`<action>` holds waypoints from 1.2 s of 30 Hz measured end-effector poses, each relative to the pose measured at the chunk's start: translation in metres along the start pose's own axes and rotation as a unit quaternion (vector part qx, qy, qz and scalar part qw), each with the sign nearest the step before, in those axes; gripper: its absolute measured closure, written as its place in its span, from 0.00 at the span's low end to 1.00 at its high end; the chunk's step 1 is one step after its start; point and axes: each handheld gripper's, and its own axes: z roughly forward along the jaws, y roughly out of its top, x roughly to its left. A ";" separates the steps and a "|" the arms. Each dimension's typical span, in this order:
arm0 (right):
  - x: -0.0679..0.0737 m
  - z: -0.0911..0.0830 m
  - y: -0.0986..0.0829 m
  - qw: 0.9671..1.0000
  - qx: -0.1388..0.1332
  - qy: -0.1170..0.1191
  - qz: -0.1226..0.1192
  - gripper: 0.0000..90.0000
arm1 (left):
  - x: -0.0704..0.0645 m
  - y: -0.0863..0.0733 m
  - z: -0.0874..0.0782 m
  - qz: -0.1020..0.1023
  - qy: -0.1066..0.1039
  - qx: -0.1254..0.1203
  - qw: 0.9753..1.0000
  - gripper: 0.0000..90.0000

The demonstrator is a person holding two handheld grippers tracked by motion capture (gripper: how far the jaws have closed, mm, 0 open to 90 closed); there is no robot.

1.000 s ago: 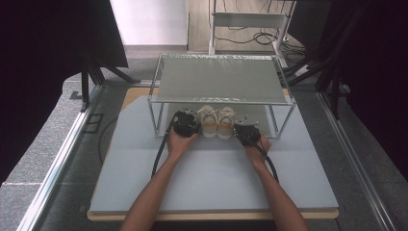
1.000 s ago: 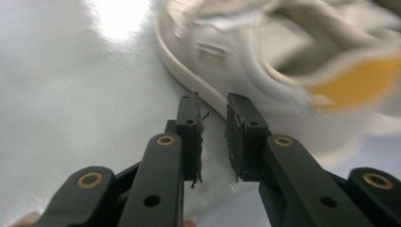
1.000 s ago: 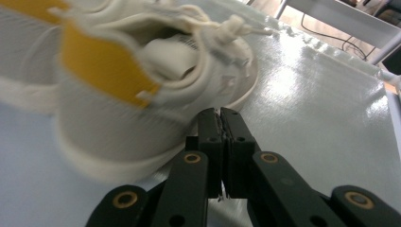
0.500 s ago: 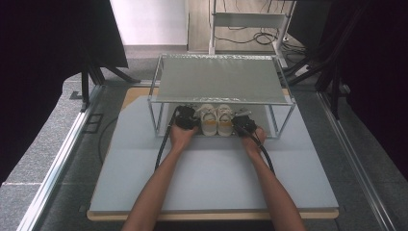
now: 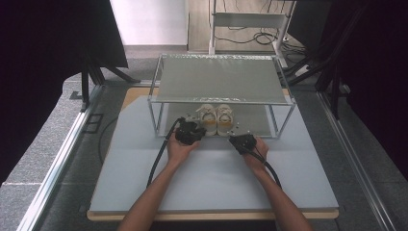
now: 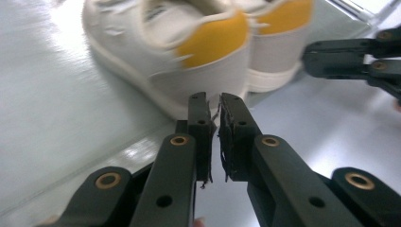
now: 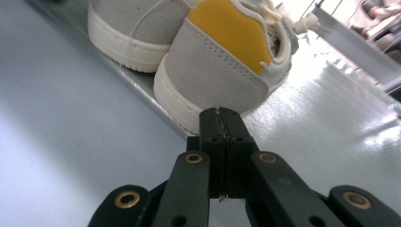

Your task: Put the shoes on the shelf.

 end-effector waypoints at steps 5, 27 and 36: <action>-0.007 0.008 0.003 1.000 0.004 0.003 0.017 0.99 | 0.002 0.009 0.014 0.018 0.016 0.008 1.000 0.93; -0.003 -0.035 0.000 0.995 -0.061 0.049 0.061 0.77 | -0.004 -0.007 -0.024 -0.016 -0.026 -0.012 0.999 0.59; -0.005 -0.087 -0.029 0.984 -0.107 0.103 0.098 0.56 | -0.018 -0.049 -0.065 -0.008 -0.058 -0.020 0.998 0.46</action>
